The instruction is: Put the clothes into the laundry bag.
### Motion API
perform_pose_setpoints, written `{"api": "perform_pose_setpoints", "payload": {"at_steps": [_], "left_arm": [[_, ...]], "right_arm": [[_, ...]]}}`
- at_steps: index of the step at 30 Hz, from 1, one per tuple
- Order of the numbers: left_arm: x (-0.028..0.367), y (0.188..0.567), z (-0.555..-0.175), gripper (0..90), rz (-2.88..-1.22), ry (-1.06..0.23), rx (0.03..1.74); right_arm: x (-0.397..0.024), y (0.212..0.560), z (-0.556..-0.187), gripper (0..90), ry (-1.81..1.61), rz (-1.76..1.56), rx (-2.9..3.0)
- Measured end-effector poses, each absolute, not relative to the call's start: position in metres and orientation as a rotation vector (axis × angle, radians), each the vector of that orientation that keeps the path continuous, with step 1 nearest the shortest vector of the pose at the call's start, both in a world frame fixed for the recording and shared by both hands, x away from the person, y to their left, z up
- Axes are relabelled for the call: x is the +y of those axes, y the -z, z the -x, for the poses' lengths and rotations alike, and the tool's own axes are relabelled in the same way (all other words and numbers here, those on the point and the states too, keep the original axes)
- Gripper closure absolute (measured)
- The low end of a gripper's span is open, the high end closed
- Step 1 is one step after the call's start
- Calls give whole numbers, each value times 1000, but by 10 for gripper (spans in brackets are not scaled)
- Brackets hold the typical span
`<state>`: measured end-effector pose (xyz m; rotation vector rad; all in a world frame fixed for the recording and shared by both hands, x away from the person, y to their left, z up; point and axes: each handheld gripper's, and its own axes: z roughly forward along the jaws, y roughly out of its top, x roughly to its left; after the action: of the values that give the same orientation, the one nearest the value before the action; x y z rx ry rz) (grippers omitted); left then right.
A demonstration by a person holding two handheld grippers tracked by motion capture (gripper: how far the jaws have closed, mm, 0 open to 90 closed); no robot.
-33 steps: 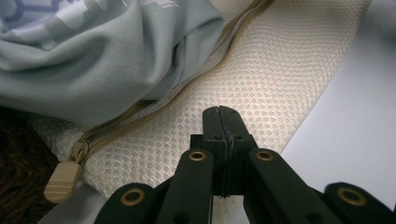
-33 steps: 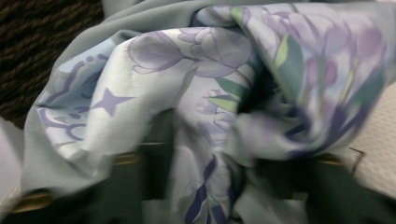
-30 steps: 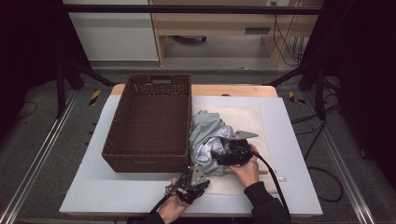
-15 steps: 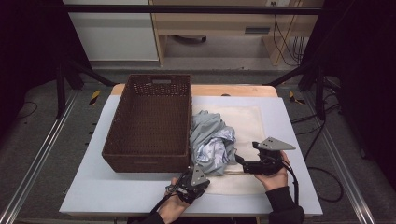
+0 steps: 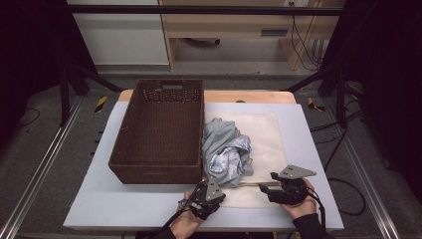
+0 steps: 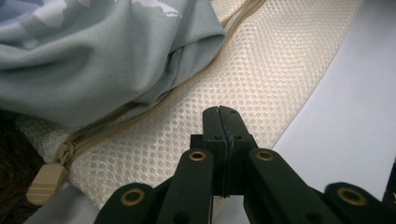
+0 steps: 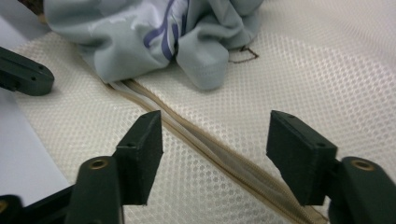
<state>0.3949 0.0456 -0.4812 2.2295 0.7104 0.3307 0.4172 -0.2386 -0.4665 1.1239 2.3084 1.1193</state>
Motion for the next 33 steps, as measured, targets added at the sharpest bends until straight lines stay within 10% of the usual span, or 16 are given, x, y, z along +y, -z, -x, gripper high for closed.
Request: {"api": "perform_pose_setpoints", "payload": {"at_steps": [33], "left_arm": [[47,480,-399,893,-2245,-283,716]], "right_arm": [[-216,477,-437,782,-948,-1034,2410]]}}
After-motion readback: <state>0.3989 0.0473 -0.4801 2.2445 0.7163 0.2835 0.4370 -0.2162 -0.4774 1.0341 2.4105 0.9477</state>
